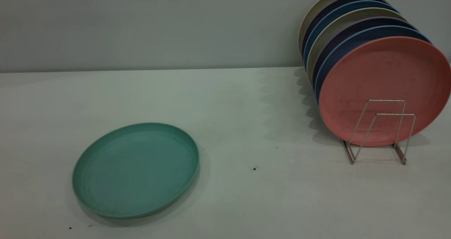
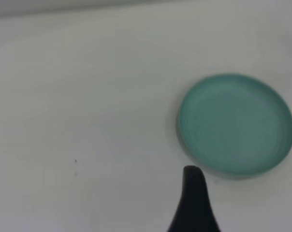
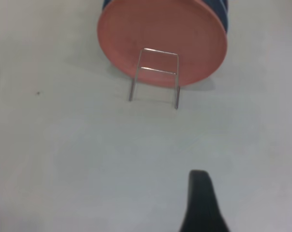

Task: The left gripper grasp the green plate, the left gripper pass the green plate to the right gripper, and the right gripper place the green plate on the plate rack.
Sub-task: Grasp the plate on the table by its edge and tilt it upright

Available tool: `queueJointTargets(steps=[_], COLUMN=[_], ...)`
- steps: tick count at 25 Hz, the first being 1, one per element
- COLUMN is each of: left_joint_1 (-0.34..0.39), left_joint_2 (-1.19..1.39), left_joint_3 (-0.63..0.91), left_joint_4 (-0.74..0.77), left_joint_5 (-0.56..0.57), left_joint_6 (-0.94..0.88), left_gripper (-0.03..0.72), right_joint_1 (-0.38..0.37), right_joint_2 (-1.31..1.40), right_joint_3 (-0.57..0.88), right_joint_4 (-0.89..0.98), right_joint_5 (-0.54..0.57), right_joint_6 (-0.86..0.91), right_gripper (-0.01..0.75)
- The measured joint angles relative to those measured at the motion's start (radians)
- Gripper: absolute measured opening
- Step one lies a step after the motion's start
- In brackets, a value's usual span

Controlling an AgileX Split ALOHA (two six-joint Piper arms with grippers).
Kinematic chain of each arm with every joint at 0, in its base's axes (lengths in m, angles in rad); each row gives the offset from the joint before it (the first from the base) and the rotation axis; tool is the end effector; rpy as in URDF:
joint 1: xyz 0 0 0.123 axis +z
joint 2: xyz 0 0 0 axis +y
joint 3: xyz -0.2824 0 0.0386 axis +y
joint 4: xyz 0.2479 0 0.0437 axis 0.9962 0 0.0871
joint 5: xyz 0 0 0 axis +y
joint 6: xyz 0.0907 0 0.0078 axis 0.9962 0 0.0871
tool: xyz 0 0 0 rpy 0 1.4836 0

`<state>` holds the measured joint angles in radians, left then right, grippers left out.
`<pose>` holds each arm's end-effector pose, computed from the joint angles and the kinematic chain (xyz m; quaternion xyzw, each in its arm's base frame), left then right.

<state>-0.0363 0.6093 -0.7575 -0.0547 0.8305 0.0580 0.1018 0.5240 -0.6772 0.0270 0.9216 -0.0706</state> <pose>0.1043 -0.0075 0.3451 0.0348 0.8824 -0.0214 0.4688 0.0831 0.0105 0.3213 -0.0750 0.8995 0.0199 0.4300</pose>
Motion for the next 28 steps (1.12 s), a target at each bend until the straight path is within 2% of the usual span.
queueJointTargets(steps=[5, 11, 14, 20, 25, 28], left_joint_1=[0.000, 0.000, 0.000, 0.000, 0.003, 0.034], left_joint_2=[0.288, 0.584, 0.705, 0.924, 1.100, 1.223], left_joint_3=[-0.101, -0.165, -0.187, -0.237, -0.271, -0.312], left_joint_4=[-0.043, -0.128, -0.196, -0.253, -0.256, -0.263], left_joint_5=[-0.010, -0.037, -0.068, -0.109, -0.144, -0.154], left_joint_6=[0.000, 0.026, 0.094, 0.198, 0.247, 0.256], left_gripper=[0.591, 0.591, 0.591, 0.591, 0.591, 0.591], right_joint_1=[0.000, 0.004, 0.057, 0.219, 0.303, 0.325], right_joint_2=[0.262, 0.534, 0.666, 0.910, 1.100, 1.202], right_joint_3=[-0.068, -0.075, -0.075, -0.084, -0.155, -0.230], right_joint_4=[0.117, 0.498, 0.690, 0.951, 1.107, 1.175], right_joint_5=[-0.103, -0.261, -0.318, -0.401, -0.370, -0.341], right_joint_6=[-0.102, -0.423, -0.609, -0.778, -0.890, -0.932], right_gripper=[0.555, 0.555, 0.555, 0.555, 0.556, 0.556])
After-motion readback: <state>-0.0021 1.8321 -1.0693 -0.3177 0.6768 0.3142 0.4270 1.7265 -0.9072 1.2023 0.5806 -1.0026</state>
